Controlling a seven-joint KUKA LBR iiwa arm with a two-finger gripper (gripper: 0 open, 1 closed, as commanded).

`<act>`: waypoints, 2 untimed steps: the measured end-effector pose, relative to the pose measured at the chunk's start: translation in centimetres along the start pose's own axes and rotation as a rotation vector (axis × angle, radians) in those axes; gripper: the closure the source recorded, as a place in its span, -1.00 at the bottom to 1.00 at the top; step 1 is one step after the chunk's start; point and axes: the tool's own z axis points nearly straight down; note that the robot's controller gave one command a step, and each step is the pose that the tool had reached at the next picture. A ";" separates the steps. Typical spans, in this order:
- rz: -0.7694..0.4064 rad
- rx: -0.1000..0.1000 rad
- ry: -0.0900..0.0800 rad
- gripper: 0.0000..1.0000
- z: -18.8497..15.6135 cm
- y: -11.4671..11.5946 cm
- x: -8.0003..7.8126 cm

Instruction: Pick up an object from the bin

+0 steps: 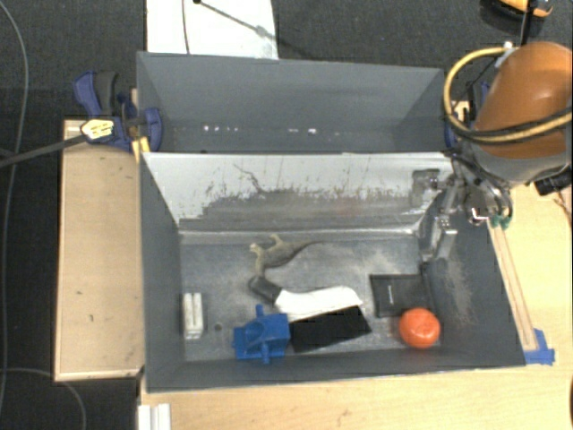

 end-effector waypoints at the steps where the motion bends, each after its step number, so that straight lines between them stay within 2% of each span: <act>1: -0.002 0.001 -0.007 -1.00 -0.5 0.0 -0.1; 2: -0.113 0.001 -0.008 -1.00 4.8 -0.5 2.1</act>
Offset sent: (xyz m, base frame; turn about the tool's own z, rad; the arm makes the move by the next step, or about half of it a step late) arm -0.0618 -0.0136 -0.1451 -0.3065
